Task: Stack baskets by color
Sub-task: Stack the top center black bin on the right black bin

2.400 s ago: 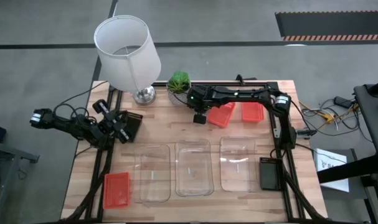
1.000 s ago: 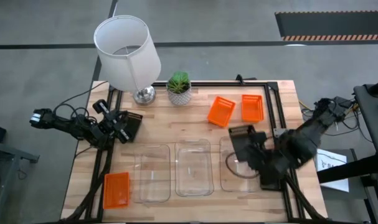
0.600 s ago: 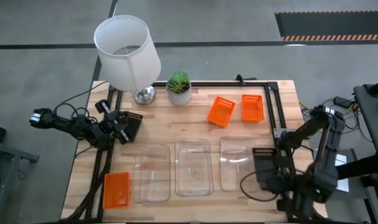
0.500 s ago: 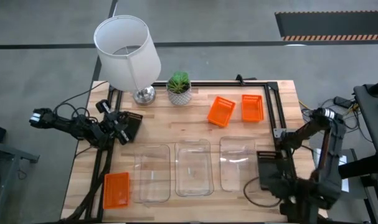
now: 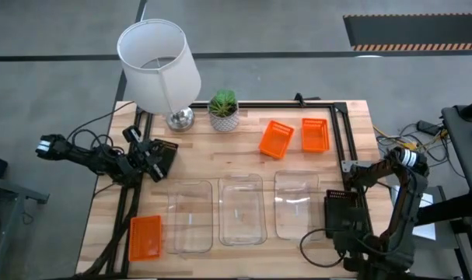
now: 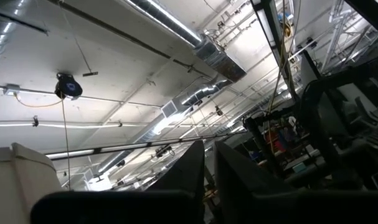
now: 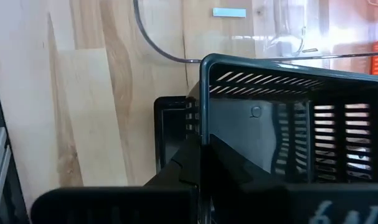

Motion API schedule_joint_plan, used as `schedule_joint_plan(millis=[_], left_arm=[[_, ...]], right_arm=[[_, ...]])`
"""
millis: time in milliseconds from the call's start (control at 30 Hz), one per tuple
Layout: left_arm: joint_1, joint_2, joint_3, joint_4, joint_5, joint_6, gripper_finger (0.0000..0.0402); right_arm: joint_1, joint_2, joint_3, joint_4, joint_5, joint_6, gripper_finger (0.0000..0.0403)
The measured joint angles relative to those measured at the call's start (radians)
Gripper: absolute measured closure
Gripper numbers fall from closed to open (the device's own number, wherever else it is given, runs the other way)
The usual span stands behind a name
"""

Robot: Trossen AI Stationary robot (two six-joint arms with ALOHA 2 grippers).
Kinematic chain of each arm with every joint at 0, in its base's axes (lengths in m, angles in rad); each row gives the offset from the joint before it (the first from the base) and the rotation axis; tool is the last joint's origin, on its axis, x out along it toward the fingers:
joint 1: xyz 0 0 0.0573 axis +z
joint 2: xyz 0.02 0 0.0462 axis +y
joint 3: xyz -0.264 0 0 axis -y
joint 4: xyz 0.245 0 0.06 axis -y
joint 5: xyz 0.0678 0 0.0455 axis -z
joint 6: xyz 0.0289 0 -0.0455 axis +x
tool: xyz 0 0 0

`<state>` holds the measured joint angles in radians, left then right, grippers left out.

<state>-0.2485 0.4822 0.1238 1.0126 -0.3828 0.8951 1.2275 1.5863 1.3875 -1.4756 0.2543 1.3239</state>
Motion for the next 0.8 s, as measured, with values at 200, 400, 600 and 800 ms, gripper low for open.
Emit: schedule_joint_plan(millis=[200,400,600,800], left_arm=[[0.0,0.0,0.0,0.0,0.0,0.001,0.0382],[0.0,-0.001,0.0,0.001,0.0,0.001,0.0382],[0.0,0.0,0.0,0.001,0.0,0.001,0.0382],[0.0,0.0,0.0,0.001,0.0,0.001,0.0382]], right_arm=[[0.001,0.026,-0.002,-0.011,-0.003,-0.004,0.0394],[0.001,0.068,-0.003,-0.003,-0.037,-0.038,0.0394],[0.001,0.104,-0.003,-0.003,-0.053,-0.041,0.0394],[0.001,0.126,-0.003,-0.004,-0.053,-0.039,0.0384]])
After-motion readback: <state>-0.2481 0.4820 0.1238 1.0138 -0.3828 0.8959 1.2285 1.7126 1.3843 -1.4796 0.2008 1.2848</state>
